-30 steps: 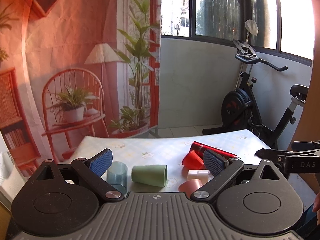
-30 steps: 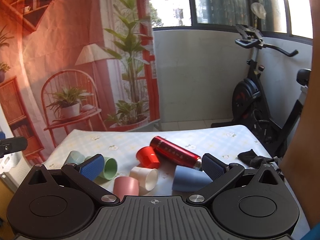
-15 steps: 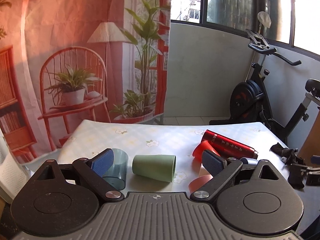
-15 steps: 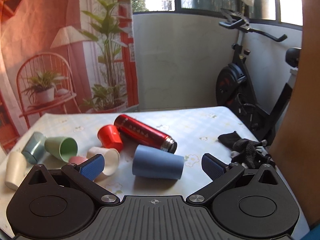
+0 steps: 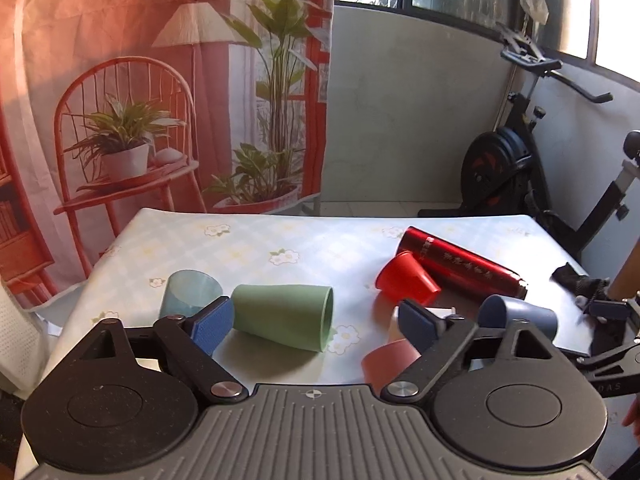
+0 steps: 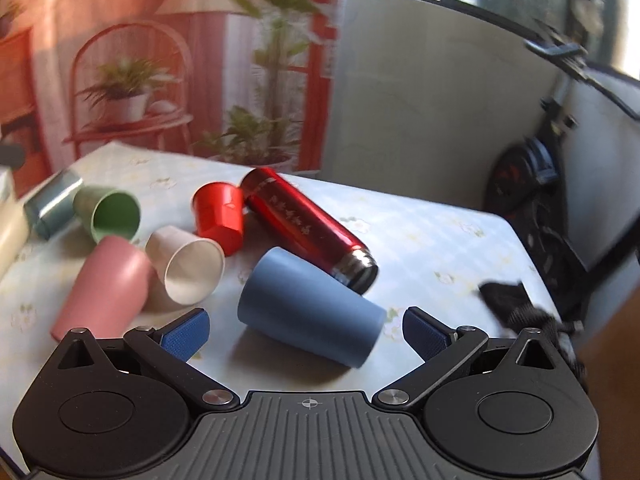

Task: Flip cup upright
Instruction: 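Move the right gripper toward the blue cup lying on its side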

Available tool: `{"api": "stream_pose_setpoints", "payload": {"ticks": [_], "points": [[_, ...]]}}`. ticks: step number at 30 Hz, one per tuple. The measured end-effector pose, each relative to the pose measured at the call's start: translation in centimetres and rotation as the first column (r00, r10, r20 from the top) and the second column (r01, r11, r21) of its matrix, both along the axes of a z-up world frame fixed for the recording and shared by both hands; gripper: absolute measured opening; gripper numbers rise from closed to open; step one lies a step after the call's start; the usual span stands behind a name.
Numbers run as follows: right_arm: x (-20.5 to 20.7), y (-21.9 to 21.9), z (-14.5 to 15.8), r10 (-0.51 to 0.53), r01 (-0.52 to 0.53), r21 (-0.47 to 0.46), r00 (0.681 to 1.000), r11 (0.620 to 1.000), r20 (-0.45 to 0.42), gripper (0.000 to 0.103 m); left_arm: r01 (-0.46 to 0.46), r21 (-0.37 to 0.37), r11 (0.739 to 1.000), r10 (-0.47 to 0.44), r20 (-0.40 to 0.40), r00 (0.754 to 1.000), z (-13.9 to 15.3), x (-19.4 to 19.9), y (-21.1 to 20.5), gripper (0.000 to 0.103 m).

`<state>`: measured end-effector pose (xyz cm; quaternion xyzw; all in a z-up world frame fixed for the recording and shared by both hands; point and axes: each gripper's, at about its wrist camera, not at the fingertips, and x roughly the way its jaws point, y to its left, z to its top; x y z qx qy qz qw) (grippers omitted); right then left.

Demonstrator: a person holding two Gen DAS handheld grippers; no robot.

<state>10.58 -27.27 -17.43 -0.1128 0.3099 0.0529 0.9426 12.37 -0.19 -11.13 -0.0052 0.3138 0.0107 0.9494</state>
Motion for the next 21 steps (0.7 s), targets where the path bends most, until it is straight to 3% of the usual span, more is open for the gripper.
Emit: {"api": "stream_pose_setpoints", "payload": {"ticks": [5,16,21], "points": [[3.4,-0.6,-1.5,0.094,-0.098,-0.051,0.993,0.994,-0.074,0.102,-0.023,-0.076,0.997,0.02,-0.039,0.999,-0.8,1.1,0.5,0.089],[8.1,0.4,-3.0,0.197,-0.217,-0.095,0.962,0.971,-0.19,0.101,-0.038,-0.109,0.993,0.028,-0.086,0.996,-2.2,1.9,0.5,0.089],[8.8,-0.6,-3.3,0.145,-0.145,0.02,0.962,0.989,-0.231,0.099,-0.046,-0.124,0.991,0.034,-0.095,0.995,-2.6,1.9,0.7,0.089]]}}
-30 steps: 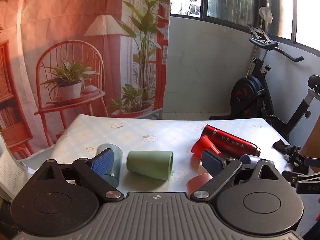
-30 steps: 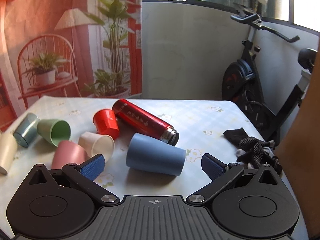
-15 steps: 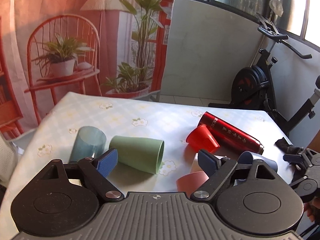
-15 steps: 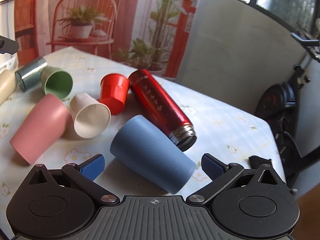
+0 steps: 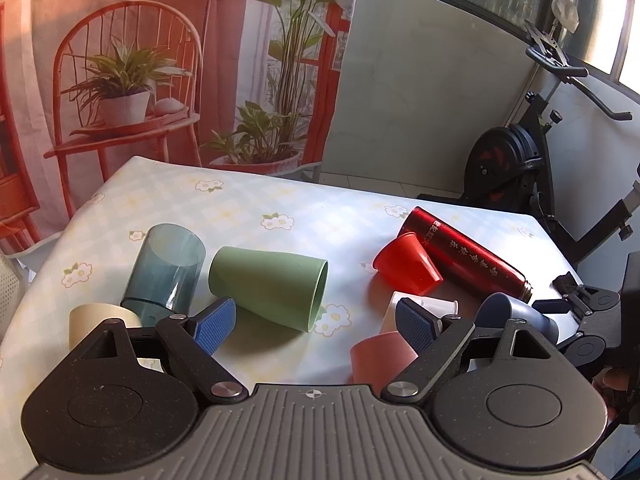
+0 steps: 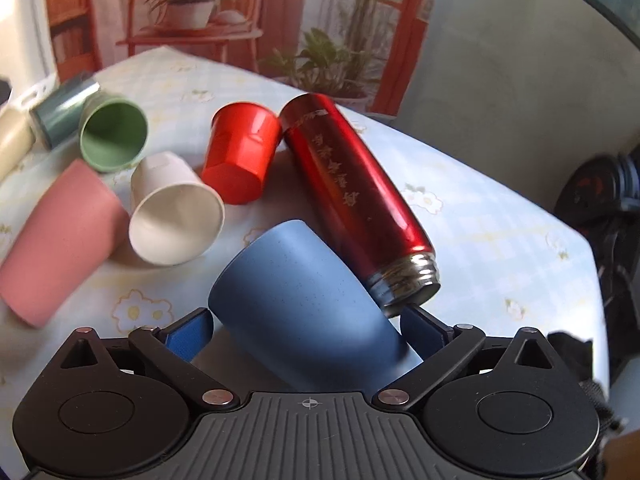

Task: Flip cup upright
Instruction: 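Move the right gripper toward the blue cup lying on its side, then close the right gripper around the blue cup's body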

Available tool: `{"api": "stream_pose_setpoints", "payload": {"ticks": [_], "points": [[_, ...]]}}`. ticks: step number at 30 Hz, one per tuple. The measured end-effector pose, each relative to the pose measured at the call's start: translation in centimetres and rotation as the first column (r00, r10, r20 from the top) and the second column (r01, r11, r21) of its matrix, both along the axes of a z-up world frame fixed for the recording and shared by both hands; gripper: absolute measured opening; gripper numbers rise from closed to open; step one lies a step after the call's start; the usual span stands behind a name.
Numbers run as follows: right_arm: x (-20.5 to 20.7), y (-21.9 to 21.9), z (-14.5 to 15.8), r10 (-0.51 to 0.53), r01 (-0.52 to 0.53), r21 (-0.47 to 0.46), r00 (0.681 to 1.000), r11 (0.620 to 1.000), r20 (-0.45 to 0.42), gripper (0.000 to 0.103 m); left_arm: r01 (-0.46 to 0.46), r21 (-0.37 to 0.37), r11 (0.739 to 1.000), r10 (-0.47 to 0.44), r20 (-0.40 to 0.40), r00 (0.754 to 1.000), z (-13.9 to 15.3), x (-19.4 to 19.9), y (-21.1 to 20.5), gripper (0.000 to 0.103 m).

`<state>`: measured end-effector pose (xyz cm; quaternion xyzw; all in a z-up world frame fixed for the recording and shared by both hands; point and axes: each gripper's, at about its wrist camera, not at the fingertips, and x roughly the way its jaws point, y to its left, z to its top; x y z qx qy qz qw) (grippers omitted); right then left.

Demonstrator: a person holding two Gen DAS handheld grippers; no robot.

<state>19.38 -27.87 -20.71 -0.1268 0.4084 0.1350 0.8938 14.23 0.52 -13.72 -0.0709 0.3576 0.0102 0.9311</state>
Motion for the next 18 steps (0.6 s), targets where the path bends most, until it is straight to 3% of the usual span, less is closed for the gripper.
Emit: {"api": "stream_pose_setpoints", "payload": {"ticks": [5,10,18], "points": [[-0.7,-0.9,0.2,-0.076,0.083,0.102,0.995,0.991,-0.07,0.096,0.002,-0.019,1.0,-0.002,-0.002,1.0,-0.2,-0.2,0.2,0.089],[-1.6,-1.0,0.5,-0.102,0.12,0.17,0.989,0.978,-0.109,0.08,0.007,-0.032,0.999,-0.007,0.005,1.0,-0.3,-0.5,0.4,0.089],[0.0,-0.4,-0.3,-0.118,0.138,0.149,0.984,0.979,-0.131,0.073,0.014,-0.03,0.999,-0.013,0.013,1.0,-0.1,-0.9,0.6,0.089]]}}
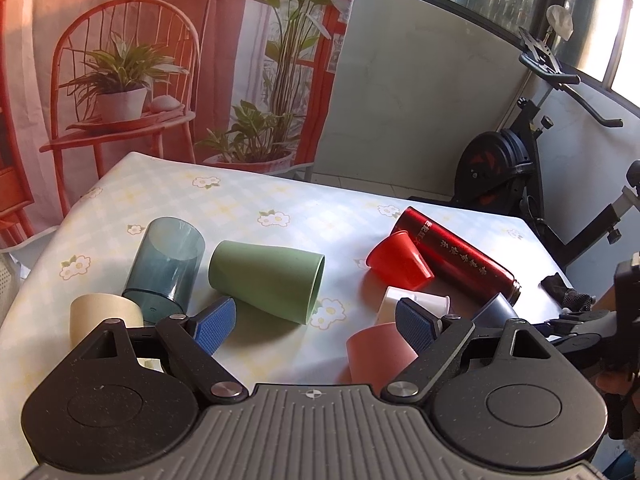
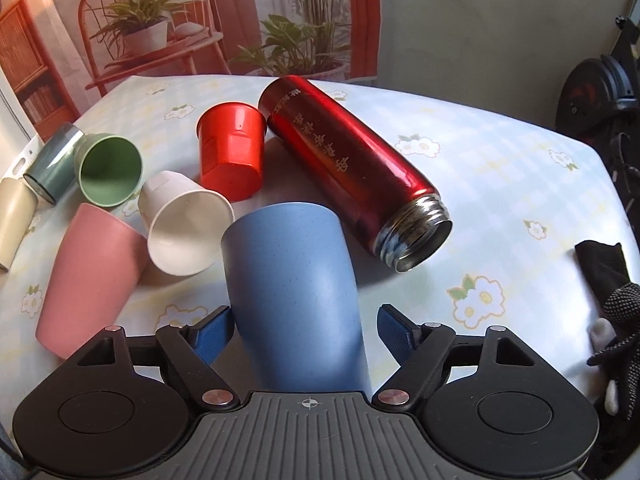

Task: Flip cup upright
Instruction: 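Close the right gripper around the blue cup's body, then lift and rotate the blue cup with the right gripper, set it upright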

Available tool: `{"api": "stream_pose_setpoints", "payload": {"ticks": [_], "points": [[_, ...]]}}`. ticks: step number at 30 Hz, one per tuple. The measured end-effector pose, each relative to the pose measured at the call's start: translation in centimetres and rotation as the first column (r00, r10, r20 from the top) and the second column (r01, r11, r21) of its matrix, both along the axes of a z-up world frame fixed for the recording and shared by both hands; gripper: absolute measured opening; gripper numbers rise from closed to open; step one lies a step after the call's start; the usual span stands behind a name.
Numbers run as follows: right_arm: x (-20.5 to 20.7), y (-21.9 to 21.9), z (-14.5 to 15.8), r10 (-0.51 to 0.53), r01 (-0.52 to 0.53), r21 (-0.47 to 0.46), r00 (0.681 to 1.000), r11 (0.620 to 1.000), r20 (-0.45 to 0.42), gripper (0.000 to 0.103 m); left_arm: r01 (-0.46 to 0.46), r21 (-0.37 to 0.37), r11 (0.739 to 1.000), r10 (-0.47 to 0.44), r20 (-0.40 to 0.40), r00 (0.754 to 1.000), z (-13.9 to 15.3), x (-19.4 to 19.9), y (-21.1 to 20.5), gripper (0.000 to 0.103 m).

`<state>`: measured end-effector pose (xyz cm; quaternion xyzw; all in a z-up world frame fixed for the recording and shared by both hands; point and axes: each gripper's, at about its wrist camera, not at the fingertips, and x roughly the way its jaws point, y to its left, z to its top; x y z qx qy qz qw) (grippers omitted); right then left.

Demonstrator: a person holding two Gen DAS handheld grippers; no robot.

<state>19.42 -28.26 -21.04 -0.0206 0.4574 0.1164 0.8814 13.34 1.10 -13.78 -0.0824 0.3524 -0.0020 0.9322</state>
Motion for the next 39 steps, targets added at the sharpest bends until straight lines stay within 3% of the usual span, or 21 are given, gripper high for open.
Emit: {"api": "stream_pose_setpoints", "payload": {"ticks": [3,11,16,21,29,39], "points": [[-0.3,-0.1,-0.5,-0.016,0.016,0.023,1.0,1.0,-0.003,0.062,0.004,0.003,1.0,-0.004,-0.015,1.0,-0.2,0.1,0.0,0.089],[-2.9,-0.1,-0.7,-0.173,0.169,0.095,0.984,0.981,0.036,0.062,0.019,-0.011,1.0,-0.019,-0.041,0.999,-0.6,-0.1,0.4,0.088],[-5.3,0.3,-0.7,-0.305,0.298,0.15,0.952,0.943,0.031,0.062,0.031,-0.002,1.0,-0.031,-0.054,0.998,-0.7,-0.5,1.0,0.088],[-7.4,0.7,-0.3,-0.365,0.356,0.209,0.931,0.911,0.007,0.062,0.034,0.018,0.999,-0.033,-0.049,0.998,-0.3,-1.4,2.1,0.088],[-9.9,3.8,2.7,-0.354,0.338,0.247,0.935,0.908,0.021,0.062,0.033,0.039,0.999,-0.032,-0.033,0.999,0.7,-3.6,5.2,0.088],[-8.3,14.0,6.1,-0.177,0.17,0.264,0.984,0.949,0.0,0.062,-0.036,0.056,0.998,0.037,-0.024,0.999,1.9,-6.4,10.5,0.088]]}}
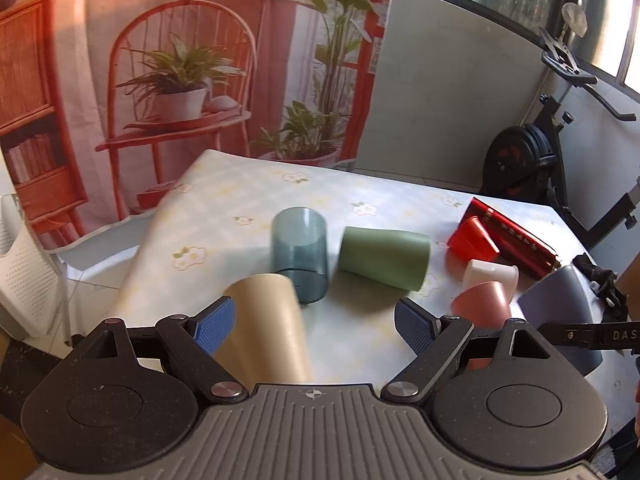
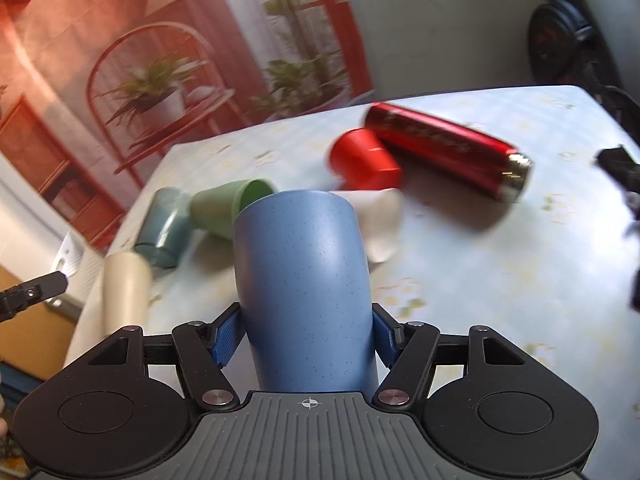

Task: Flip cup upright
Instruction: 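Lift and rotate the blue cup with the right gripper, set it upright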

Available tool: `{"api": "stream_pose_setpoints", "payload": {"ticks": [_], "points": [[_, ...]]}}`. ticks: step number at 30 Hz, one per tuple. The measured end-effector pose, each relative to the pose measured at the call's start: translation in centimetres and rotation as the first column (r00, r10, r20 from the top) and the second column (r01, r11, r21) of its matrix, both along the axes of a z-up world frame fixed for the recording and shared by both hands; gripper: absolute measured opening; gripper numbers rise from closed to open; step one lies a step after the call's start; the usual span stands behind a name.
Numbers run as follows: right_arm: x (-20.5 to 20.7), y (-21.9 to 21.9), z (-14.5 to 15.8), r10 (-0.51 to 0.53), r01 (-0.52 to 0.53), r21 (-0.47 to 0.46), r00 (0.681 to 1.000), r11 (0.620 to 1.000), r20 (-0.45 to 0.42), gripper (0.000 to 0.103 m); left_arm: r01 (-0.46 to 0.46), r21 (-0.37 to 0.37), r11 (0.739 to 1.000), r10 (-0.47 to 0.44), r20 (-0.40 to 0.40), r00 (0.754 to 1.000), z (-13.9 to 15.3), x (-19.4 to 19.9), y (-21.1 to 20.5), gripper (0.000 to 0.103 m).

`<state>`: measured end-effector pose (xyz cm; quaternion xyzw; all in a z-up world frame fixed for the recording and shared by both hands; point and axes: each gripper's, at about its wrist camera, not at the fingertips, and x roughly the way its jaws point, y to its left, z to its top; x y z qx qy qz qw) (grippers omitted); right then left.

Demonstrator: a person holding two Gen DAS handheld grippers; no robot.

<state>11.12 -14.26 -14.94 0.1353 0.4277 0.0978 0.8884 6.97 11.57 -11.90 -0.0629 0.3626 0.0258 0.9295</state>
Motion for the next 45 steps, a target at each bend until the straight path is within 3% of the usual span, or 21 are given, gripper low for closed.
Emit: {"api": "stream_pose_setpoints", "payload": {"ticks": [7,12,19,27,34,40,45], "points": [[2.8,8.4,0.0,0.119,-0.121,-0.031,0.991,0.992,-0.06,0.062,-0.046,-0.018,0.999,0.046,-0.005,0.999,-0.3,-1.4,3.2,0.088],[4.6,11.9,-2.2,0.125,-0.135,-0.073,0.984,0.988,-0.127,0.062,-0.078,-0.049,0.996,0.077,-0.009,0.997,-0.8,-1.9,4.9,0.088],[5.1,12.1,-4.5,0.086,-0.099,-0.055,0.977,0.994,-0.197,0.062,-0.081,-0.056,0.995,0.08,-0.022,0.997,-1.6,-1.6,5.3,0.088],[4.5,10.7,-4.7,0.082,-0.085,-0.002,0.974,0.996,-0.212,0.064,-0.068,-0.062,0.996,0.066,-0.033,0.997,-1.7,-1.0,4.7,0.088],[2.6,8.2,-1.6,0.082,-0.081,0.019,0.992,0.997,-0.1,0.063,-0.039,-0.082,0.996,0.035,-0.057,0.998,-1.8,-0.6,3.3,0.088],[-0.4,4.0,1.4,0.021,-0.014,-0.062,0.995,0.998,0.102,0.063,-0.005,-0.096,0.995,-0.004,-0.092,0.996,-2.2,0.3,1.0,0.088],[-2.2,-0.6,1.3,-0.069,0.093,-0.128,0.981,0.987,0.181,0.063,0.026,-0.117,0.993,-0.04,-0.113,0.993,-2.6,1.5,-1.6,0.088]]}}
